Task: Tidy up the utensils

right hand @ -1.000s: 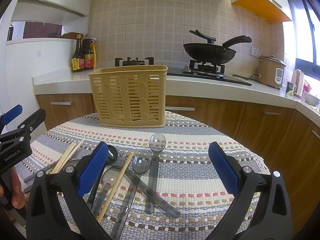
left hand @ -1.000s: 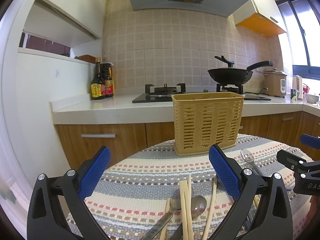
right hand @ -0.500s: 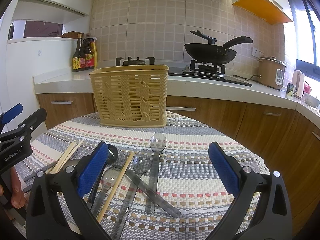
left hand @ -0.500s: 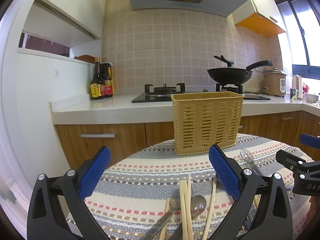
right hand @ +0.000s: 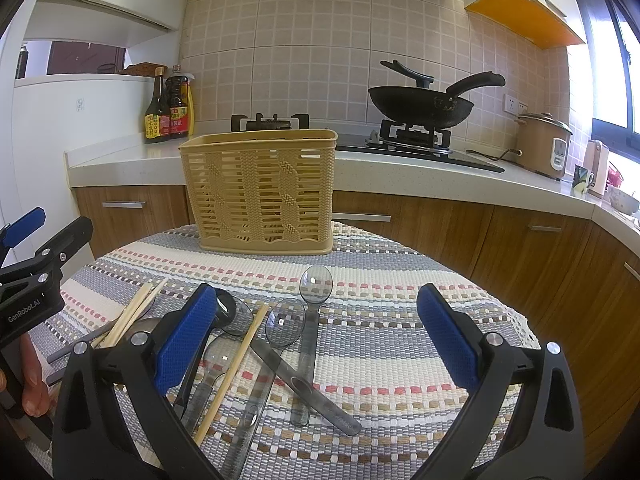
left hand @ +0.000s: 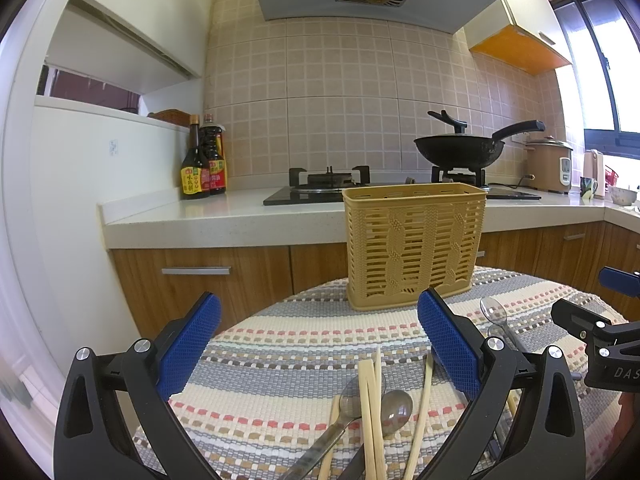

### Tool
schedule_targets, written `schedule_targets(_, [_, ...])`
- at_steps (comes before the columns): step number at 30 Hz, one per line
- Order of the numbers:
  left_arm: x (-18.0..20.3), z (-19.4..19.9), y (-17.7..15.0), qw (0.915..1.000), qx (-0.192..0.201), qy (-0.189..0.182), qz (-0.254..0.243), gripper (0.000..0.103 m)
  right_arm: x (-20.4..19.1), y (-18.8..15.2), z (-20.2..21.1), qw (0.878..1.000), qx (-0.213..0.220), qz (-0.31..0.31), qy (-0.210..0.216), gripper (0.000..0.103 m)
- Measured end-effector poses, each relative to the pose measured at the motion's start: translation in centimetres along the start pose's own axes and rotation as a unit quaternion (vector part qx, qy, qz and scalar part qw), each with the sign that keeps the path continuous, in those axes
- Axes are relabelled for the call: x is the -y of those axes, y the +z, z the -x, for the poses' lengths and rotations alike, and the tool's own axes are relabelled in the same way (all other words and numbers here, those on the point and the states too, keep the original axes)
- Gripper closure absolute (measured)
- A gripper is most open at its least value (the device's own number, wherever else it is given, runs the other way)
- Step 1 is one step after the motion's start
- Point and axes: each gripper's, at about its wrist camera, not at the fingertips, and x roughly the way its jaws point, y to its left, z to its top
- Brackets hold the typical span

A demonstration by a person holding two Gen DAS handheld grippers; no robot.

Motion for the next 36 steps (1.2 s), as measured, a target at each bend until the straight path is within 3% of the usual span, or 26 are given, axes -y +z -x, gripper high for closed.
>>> schedule_targets(8, [-0.5, -0.2, 0.2, 0.9999, -0.009, -0.004, 0.010, 0.008, 0.3, -0.1, -0.4, 1.000, -0.007, -0.005, -0.015, 0.008])
schedule_targets(11, [-2.2, -0.9, 0.8, 0.9971, -0.048, -0.040, 0.044, 0.008, 0.8, 0.0, -1.4, 0.999, -0.037, -0.010, -0.013, 0.008])
schedule_targets(14, [-4.4, -2.2, 1.9, 0.9885, -0.101, -0.088, 0.070, 0.008, 1.0, 0.1, -2.2, 0.997, -0.072, -0.006, -0.018, 0.008])
schedule_targets(17, [-6.0, -4.4, 2.6, 0.9701, -0.186, -0.139, 0.069, 0.011, 1.0, 0.6, -2.4, 0.995, -0.095, -0.001, -0.014, 0.014])
schedule_targets(21, [-6.6, -6.8, 2.0, 0.9443, -0.276, -0.170, 0.055, 0.030, 1.5, 1.6, -3.1, 0.991, -0.135, -0.010, 0.005, 0.032])
schedule_targets(24, [-6.4, -7.7, 0.9, 0.9230, -0.319, -0.204, 0.067, 0.042, 1.9, 2.4, -3.7, 0.985, -0.169, -0.018, 0.017, 0.040])
schedule_targets(25, [-6.2, -8.1, 0.5, 0.9115, -0.338, -0.222, 0.074, 0.045, 1.9, 2.6, -3.8, 0.984, -0.175, -0.014, 0.018, 0.045])
schedule_targets(27, [-5.6, -8.6, -0.1, 0.8980, -0.357, -0.245, 0.079, 0.046, 2.2, 3.0, -4.4, 0.980, -0.195, -0.018, 0.030, 0.050])
schedule_targets(28, [-4.9, -8.9, -0.5, 0.8871, -0.374, -0.260, 0.077, 0.046, 2.4, 3.2, -4.8, 0.976, -0.213, -0.023, 0.038, 0.053])
schedule_targets(29, [-4.4, -8.9, -0.5, 0.8829, -0.384, -0.261, 0.073, 0.047, 2.5, 3.4, -5.1, 0.973, -0.227, -0.026, 0.044, 0.055])
schedule_targets(33, [-2.0, -9.5, -1.5, 0.8817, -0.409, -0.233, 0.026, 0.056, 2.5, 3.5, -6.6, 0.958, -0.278, -0.016, 0.063, 0.059])
schedule_targets(36, [-1.2, -10.3, -1.9, 0.8739, -0.431, -0.223, 0.015, 0.062, 1.8, 3.0, -7.7, 0.945, -0.314, 0.002, 0.088, 0.059])
